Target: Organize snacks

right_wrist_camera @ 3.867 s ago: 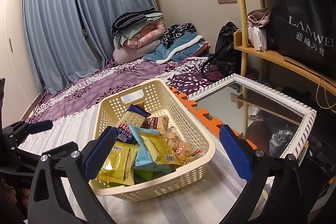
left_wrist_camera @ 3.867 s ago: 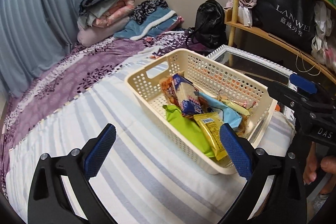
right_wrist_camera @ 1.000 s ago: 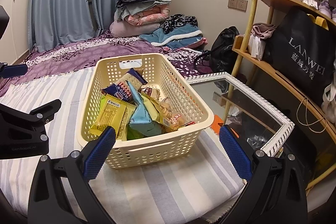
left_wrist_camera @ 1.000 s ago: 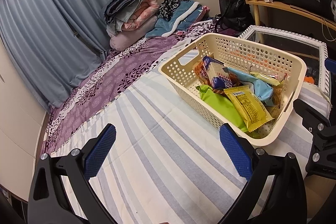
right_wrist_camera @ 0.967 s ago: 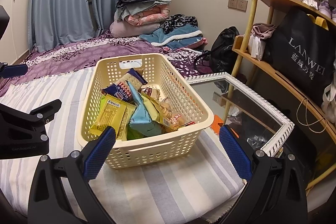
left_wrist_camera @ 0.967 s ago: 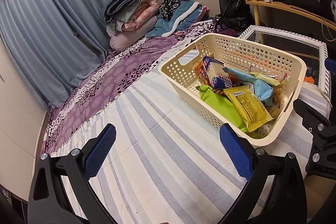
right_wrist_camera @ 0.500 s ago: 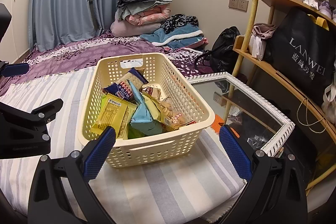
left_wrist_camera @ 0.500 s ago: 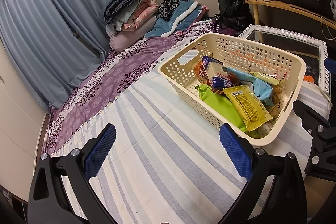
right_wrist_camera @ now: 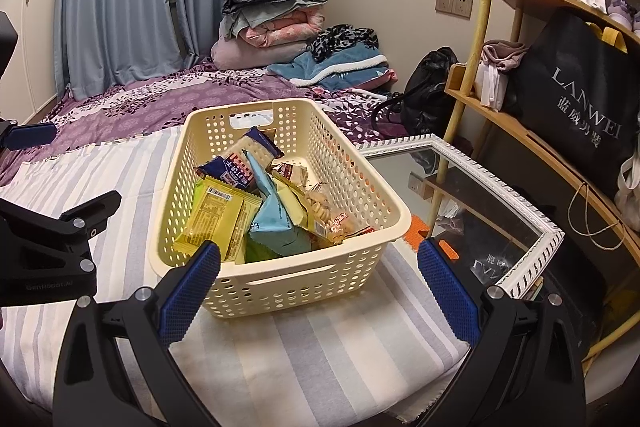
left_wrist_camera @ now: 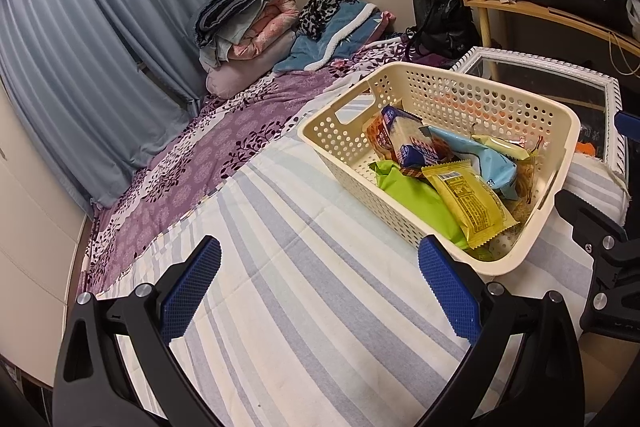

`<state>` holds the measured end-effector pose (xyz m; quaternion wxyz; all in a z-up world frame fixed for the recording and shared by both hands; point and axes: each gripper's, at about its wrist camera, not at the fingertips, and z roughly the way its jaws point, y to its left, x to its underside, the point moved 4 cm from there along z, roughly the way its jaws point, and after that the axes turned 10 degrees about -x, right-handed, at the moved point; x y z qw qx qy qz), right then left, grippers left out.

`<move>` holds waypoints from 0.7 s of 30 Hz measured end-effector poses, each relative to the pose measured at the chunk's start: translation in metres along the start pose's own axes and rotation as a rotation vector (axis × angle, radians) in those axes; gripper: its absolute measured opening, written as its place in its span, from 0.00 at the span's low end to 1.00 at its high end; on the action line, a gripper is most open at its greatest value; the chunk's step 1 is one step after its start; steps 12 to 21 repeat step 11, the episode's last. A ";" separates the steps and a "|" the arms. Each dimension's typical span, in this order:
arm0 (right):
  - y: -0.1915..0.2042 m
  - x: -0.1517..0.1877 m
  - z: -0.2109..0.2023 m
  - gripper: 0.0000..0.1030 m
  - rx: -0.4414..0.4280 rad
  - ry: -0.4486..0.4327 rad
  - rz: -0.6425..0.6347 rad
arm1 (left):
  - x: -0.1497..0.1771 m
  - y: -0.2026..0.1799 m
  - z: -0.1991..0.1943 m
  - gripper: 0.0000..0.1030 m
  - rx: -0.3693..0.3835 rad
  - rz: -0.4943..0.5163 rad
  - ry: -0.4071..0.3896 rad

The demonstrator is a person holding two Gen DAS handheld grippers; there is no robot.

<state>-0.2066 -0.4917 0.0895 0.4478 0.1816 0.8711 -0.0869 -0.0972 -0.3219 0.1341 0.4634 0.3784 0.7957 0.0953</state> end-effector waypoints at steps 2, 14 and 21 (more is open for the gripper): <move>0.000 0.000 0.000 0.95 0.000 0.000 0.000 | 0.000 0.002 0.000 0.97 0.001 -0.006 0.002; 0.013 -0.002 -0.002 0.95 -0.032 -0.005 -0.003 | 0.015 0.027 0.008 0.97 -0.006 -0.067 0.054; 0.013 -0.002 -0.002 0.95 -0.032 -0.005 -0.003 | 0.015 0.027 0.008 0.97 -0.006 -0.067 0.054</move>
